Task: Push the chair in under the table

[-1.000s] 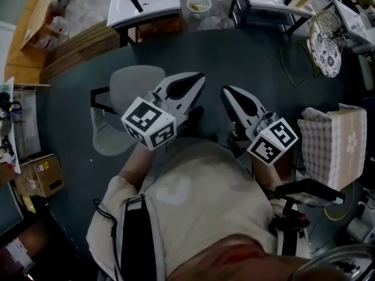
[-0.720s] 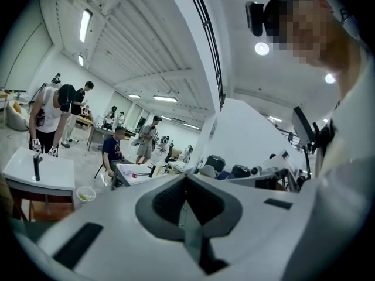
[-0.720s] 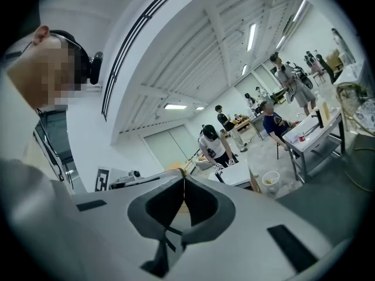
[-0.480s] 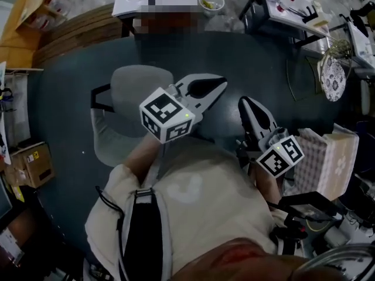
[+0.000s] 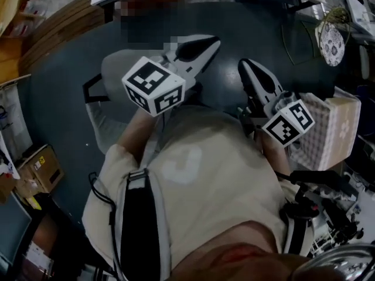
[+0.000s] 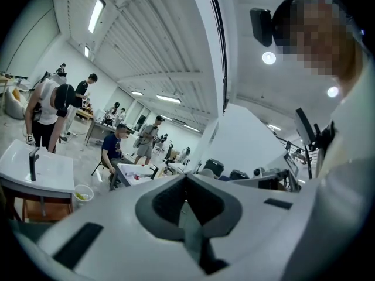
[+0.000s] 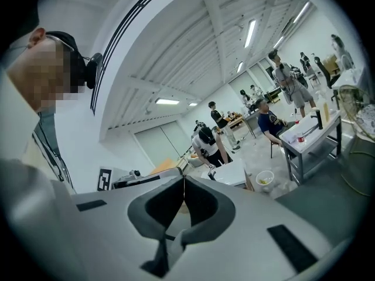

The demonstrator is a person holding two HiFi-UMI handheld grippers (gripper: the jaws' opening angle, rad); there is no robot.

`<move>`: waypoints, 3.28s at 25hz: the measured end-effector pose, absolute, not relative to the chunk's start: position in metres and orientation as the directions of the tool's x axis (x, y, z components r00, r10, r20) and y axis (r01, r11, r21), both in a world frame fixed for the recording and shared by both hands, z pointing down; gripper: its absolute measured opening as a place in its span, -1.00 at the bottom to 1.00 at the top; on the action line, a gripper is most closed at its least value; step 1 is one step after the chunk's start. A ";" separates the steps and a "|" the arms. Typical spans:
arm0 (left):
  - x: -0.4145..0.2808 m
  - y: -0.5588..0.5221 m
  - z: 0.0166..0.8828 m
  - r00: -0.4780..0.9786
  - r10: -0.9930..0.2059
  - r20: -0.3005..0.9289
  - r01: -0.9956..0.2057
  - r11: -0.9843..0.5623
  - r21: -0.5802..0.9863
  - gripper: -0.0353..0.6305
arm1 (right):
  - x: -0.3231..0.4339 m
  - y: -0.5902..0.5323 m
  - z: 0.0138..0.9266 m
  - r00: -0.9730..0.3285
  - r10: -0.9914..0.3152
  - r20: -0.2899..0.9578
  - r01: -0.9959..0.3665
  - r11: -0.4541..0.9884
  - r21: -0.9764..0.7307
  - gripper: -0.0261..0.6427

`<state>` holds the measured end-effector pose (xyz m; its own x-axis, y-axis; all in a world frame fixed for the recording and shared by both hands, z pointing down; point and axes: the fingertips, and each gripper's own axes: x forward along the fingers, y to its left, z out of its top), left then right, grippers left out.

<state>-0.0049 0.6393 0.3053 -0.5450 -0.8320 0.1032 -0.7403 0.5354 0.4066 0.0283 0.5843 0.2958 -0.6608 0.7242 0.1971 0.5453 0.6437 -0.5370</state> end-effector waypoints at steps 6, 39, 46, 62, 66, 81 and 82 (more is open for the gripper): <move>-0.014 0.615 0.303 -0.489 -0.865 0.116 -0.790 0.495 0.362 -0.88 | 0.021 0.567 0.296 -0.708 0.678 0.199 0.494 0.677 -0.546 -0.89; 0.029 0.355 0.307 -0.101 -0.966 0.236 -0.929 0.177 0.326 -0.88 | 0.076 0.306 0.317 -0.940 0.313 0.133 0.148 0.730 -0.667 -0.89; 0.003 0.293 0.315 0.123 -0.965 0.231 -0.937 -0.036 0.348 -0.88 | 0.087 0.222 0.335 -0.970 0.018 0.243 -0.147 0.753 -0.642 -0.89; 0.073 0.201 0.360 0.545 -0.776 0.316 -0.827 -0.437 0.354 -0.88 | 0.346 0.178 0.456 -0.576 -0.547 0.608 -0.687 -0.081 -0.722 -0.89; 0.095 0.195 0.366 0.583 -0.739 0.339 -0.805 -0.470 0.361 -0.88 | 0.397 0.194 0.483 -0.493 -0.571 0.656 -0.663 -0.243 -0.709 -0.89; 0.147 0.185 0.374 0.547 -0.697 0.464 -0.832 -0.511 0.214 -0.88 | 0.533 0.245 0.621 -0.243 -0.546 0.801 -0.491 -0.643 -0.588 -0.06; 0.146 0.185 0.375 0.543 -0.696 0.469 -0.835 -0.505 0.218 -0.88 | 0.540 0.244 0.631 -0.230 -0.539 0.810 -0.476 -0.664 -0.577 -0.05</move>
<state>0.1464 0.1848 0.3750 0.5433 -0.6964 0.4689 -0.8352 -0.5050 0.2177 0.5397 0.2440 0.6314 -0.2303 -0.5388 0.8103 -0.4764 -0.6637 -0.5767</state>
